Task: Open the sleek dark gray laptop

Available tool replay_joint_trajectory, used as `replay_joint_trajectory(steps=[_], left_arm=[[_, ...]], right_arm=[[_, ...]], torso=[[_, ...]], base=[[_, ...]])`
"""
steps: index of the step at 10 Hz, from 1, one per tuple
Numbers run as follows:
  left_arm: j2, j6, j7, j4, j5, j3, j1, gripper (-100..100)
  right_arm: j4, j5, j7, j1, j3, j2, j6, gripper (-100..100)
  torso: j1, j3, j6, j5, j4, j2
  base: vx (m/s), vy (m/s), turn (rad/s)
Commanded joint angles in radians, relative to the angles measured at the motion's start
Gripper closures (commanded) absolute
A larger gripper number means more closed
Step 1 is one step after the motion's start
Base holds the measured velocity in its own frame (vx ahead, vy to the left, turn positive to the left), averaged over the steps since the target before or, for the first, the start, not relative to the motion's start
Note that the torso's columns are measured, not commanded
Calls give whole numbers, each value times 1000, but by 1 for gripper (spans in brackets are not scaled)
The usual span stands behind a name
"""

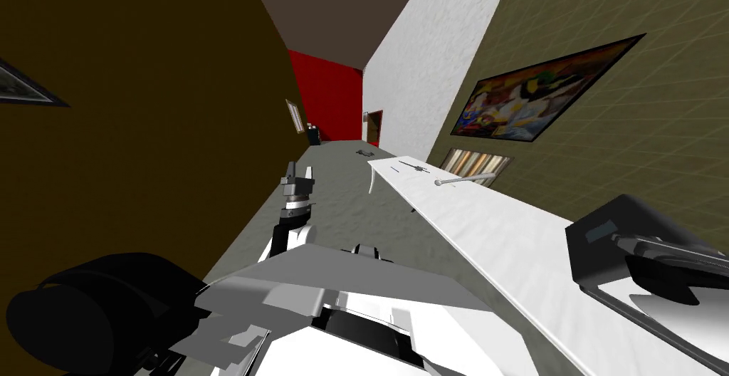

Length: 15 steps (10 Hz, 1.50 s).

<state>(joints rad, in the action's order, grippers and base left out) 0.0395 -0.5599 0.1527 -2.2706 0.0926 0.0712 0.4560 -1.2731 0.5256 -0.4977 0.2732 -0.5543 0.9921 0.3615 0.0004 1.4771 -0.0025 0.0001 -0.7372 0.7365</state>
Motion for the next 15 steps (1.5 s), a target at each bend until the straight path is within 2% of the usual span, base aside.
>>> replay_joint_trajectory(steps=[1,3,4,5,6,7,8,9,10,11,12,13,14,15], left_arm=[[0,0,0,0,0,0,0,0],[0,0,0,0,0,0,0,0],[0,0,0,0,0,0,1,0],[0,0,0,0,0,0,0,0],[0,0,0,0,0,0,0,0],[0,0,0,0,0,0,1,0],[0,0,0,0,0,0,0,0],[0,0,0,0,0,0,1,0],[0,0,0,0,0,0,1,0],[0,0,0,0,0,0,0,0],[0,0,0,0,0,0,1,0],[0,0,0,0,0,0,1,0],[0,0,0,0,0,0,0,0],[0,0,0,0,0,0,1,0]], right_arm=[[88,-3,19,-37,-31,-16,5,100],[73,-7,17,-29,-29,-13,10,100],[86,42,23,-80,-80,-54,3,100],[86,67,23,-87,-107,-54,3,100],[86,73,23,-87,-109,-54,3,100],[97,106,28,-124,-151,-96,-5,100],[97,132,28,-143,-180,-96,-5,100],[97,153,28,-143,-188,-96,-5,100],[109,184,33,-195,-225,-137,-13,100],[109,214,33,-200,-255,-137,-13,100],[109,234,33,-200,-266,-137,-13,100],[120,265,37,-243,-303,-179,-21,100],[120,293,37,-257,-333,-179,-21,100],[120,314,37,-257,-345,-179,-21,100]], torso=[[0,1,4,-1,1,-3],[1,1,2,0,1,-2],[0,3,3,0,1,-5],[-2,1,-2,1,0,1],[-1,-2,4,2,-2,4],[3,-1,6,3,-1,1],[2,-1,1,2,-1,2],[2,-1,1,3,-1,2],[5,1,4,4,-1,-1],[4,-1,-2,2,-1,2],[3,-1,2,3,-1,2],[4,0,5,4,-1,0],[3,0,-2,3,-1,2],[2,-1,3,3,-2,2]], base=[[-204,20,364],[-119,10,110],[-163,-65,313],[-193,-88,248],[-70,-49,5],[-122,-81,189],[-152,-77,205],[-74,-28,46],[-154,-61,243],[-167,-63,210],[-67,-21,40],[-145,-49,293],[-160,-58,195],[-67,-23,-9]])
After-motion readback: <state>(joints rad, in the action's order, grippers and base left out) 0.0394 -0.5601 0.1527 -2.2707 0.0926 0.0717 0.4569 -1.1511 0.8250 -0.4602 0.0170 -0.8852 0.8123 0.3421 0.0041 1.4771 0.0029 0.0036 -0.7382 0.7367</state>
